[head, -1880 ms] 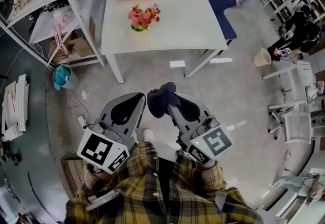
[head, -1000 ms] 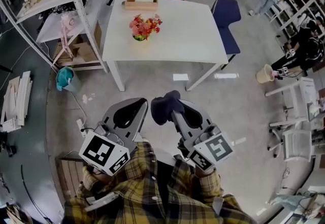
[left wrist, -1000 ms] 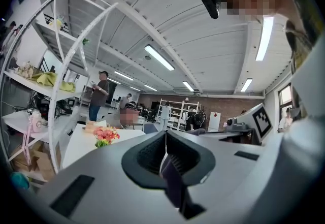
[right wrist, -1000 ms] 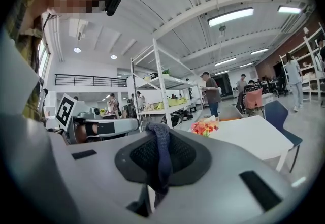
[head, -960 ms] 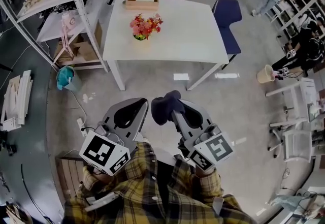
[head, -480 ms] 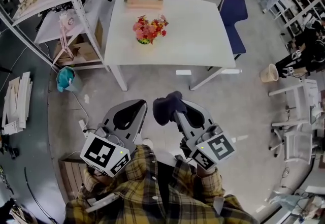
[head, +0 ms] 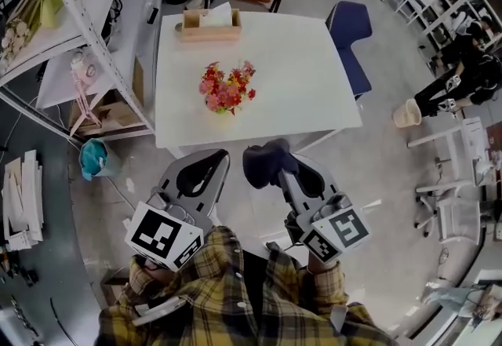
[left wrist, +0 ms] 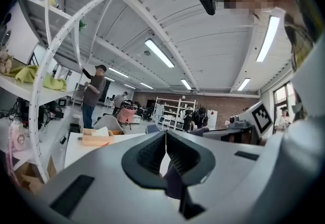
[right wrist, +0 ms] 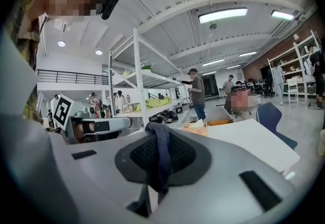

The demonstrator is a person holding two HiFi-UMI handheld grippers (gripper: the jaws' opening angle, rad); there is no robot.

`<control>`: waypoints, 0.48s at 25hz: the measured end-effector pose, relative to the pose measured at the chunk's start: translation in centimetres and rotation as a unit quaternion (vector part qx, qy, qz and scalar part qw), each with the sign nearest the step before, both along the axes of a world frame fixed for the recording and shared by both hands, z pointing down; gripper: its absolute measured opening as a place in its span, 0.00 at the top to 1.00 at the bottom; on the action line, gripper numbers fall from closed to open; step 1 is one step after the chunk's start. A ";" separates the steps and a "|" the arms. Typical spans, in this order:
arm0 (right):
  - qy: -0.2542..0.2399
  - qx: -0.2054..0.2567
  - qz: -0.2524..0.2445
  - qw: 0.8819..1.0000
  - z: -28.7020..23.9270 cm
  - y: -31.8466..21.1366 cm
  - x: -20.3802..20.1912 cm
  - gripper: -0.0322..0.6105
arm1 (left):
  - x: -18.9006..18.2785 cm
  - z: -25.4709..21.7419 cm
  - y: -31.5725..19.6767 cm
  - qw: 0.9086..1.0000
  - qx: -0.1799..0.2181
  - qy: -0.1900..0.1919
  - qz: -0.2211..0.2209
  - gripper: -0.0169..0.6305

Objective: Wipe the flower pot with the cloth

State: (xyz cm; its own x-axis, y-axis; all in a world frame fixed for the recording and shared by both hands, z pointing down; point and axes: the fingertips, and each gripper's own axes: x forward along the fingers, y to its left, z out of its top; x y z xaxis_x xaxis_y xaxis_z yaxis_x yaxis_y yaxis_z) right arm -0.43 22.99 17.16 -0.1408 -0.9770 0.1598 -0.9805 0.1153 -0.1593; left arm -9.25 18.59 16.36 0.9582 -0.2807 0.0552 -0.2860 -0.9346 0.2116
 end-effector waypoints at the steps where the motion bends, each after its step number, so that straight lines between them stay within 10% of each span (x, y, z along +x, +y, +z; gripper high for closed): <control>1: 0.000 -0.001 0.007 1.000 0.0 -0.7 0.4 0.93 | 0.1 0.1 -0.7 1.000 0.002 -0.003 0.003 0.96; 12: -0.018 -0.030 0.041 0.999 2.2 -6.0 4.2 0.93 | 1.4 2.9 -6.9 0.999 -0.031 -0.025 -0.001 0.96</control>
State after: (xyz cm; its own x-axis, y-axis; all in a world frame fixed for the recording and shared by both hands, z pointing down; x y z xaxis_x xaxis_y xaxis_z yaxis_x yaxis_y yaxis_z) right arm 3.78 17.03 19.38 -0.0668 -0.9745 0.2141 -0.9796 0.0234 -0.1995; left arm -7.83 11.69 19.22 0.9533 -0.2773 0.1196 -0.2995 -0.9192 0.2556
